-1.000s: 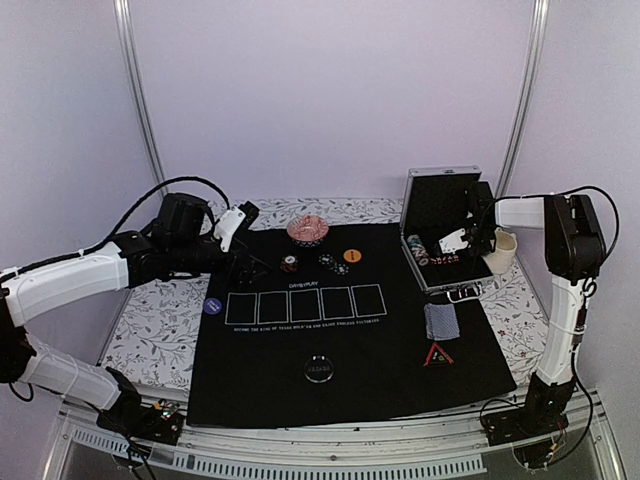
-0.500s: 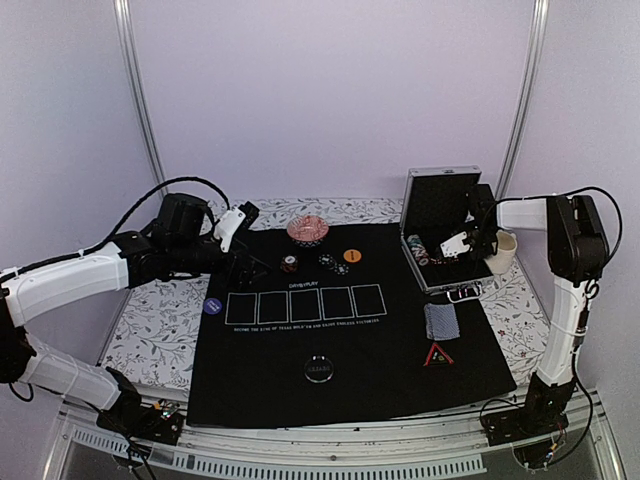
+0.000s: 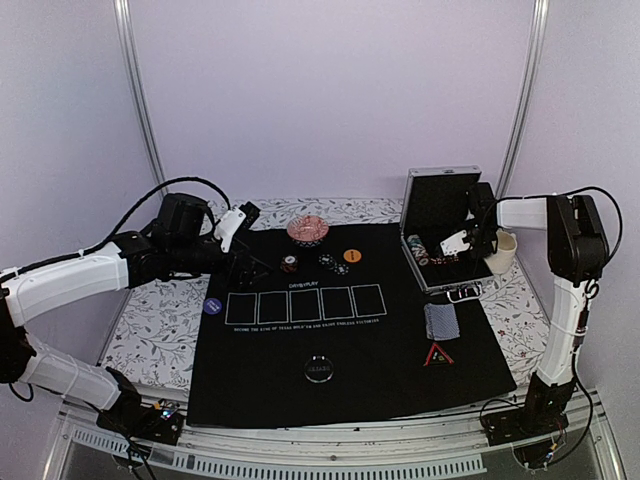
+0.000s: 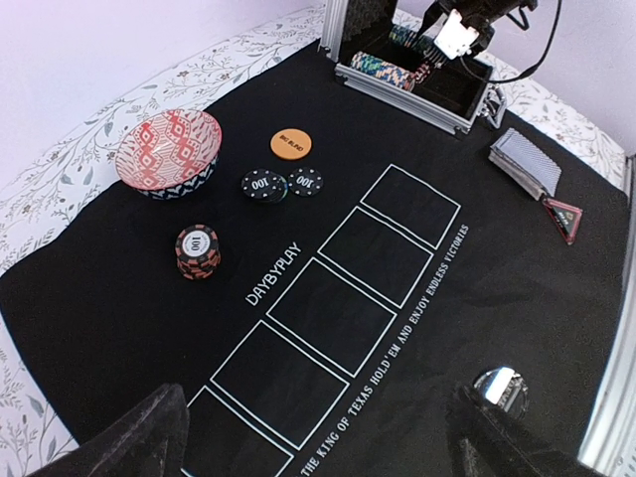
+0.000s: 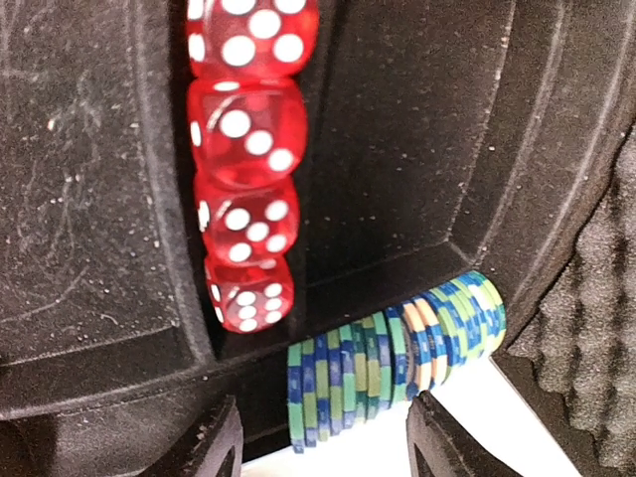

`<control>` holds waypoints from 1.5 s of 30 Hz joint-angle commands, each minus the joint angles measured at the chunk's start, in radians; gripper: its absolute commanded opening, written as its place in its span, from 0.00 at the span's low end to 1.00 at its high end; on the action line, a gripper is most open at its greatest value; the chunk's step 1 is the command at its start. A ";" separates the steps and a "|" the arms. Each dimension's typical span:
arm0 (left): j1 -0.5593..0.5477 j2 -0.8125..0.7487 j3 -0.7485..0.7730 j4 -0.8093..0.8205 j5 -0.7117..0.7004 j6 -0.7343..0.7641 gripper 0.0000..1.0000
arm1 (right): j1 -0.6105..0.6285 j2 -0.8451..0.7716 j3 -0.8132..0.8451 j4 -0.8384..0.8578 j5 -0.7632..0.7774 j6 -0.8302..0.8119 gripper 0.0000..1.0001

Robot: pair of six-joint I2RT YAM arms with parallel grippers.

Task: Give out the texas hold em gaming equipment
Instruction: Pick up the pile of poker chips from the chip case.

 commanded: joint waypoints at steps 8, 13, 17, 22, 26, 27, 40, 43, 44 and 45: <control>0.008 -0.009 -0.020 0.023 0.019 -0.005 0.92 | 0.008 0.018 0.064 -0.026 -0.027 0.003 0.62; 0.008 -0.006 -0.021 0.023 0.015 -0.002 0.92 | 0.009 0.046 0.072 -0.045 -0.022 0.007 0.61; 0.008 -0.003 -0.021 0.022 0.016 -0.002 0.92 | 0.009 0.065 0.075 -0.061 -0.021 0.010 0.58; 0.008 -0.001 -0.022 0.023 0.013 -0.001 0.92 | 0.010 0.081 0.068 -0.076 -0.012 0.019 0.55; 0.008 -0.003 -0.021 0.022 0.014 -0.002 0.92 | 0.008 0.084 0.069 -0.079 -0.013 0.024 0.55; 0.008 -0.003 -0.021 0.022 0.014 -0.002 0.92 | 0.007 0.088 0.073 -0.079 -0.014 0.025 0.56; 0.008 0.009 -0.022 0.023 0.008 0.001 0.92 | 0.004 0.157 0.109 -0.078 0.013 0.040 0.50; 0.008 0.011 -0.022 0.023 0.008 0.001 0.92 | -0.001 0.141 0.095 -0.082 0.022 0.033 0.42; 0.008 0.011 -0.022 0.022 0.009 0.001 0.92 | -0.001 0.135 0.090 -0.087 0.022 0.026 0.39; 0.008 0.010 -0.021 0.023 0.009 0.000 0.92 | -0.001 0.128 0.086 -0.090 0.022 0.021 0.35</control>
